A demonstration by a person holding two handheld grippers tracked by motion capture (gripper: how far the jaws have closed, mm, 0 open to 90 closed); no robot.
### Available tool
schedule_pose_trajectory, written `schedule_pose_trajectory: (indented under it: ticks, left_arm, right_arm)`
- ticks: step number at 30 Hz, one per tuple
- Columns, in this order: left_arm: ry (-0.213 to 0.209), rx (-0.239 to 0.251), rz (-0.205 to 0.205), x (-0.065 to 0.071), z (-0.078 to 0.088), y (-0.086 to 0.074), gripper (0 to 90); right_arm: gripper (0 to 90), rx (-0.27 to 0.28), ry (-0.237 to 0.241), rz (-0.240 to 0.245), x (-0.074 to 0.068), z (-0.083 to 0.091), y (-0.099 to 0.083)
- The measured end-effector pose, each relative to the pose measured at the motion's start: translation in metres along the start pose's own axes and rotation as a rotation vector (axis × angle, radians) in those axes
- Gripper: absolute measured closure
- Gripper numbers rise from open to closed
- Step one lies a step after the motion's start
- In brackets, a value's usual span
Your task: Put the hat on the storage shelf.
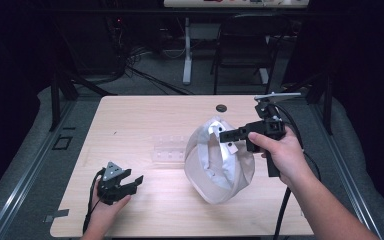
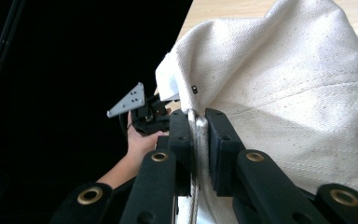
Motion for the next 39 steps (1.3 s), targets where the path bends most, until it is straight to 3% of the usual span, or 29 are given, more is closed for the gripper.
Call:
schedule_pose_trajectory:
  ticks: [6,9,12,18,22,25,32,35,39]
  left_arm:
    - [0.003,0.017,-0.036,0.006,0.002,0.004,44.9]
    - [0.026,0.057,-0.038,0.011,0.005,0.013,43.1]
    - [0.005,0.085,-0.033,0.022,0.005,0.025,41.0]
    - [-0.034,0.114,-0.068,0.045,0.009,0.044,40.8]
    - [-0.082,0.127,-0.077,0.061,0.011,0.059,41.3]
    - [-0.085,0.14,-0.083,0.068,0.011,0.066,41.2]
    - [-0.088,0.172,-0.145,0.1,0.012,0.088,39.1]
    - [-0.102,0.17,-0.164,0.11,0.011,0.092,37.9]
    - [-0.141,0.165,-0.203,0.135,0.008,0.099,36.1]
  right_arm:
    - [81.6,0.021,0.0,0.013,-0.008,0.0,0.015]
    - [81.7,0.035,-0.004,0.014,-0.011,0.0,0.022]
    - [81.7,0.052,-0.008,0.008,-0.011,0.001,0.031]
    - [81.7,0.07,-0.008,0.002,-0.013,-0.003,0.044]
    - [81.7,0.083,-0.018,-0.005,-0.012,-0.005,0.054]
    - [81.7,0.091,-0.015,-0.008,-0.012,-0.005,0.058]
    - [81.6,0.114,-0.046,-0.024,-0.007,-0.009,0.073]
    - [81.6,0.123,-0.05,-0.026,-0.008,-0.009,0.078]
    - [81.6,0.138,-0.061,-0.032,-0.007,-0.01,0.083]
Point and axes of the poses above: each handheld gripper's, and its own axes: z roughly backward along the jaws, y roughly out of its top, x roughly to its right, the point moved 9 cm from there along -z, roughly forward along the jaws, and after that the axes turned 10 degrees about y, right-handed, at the moved point
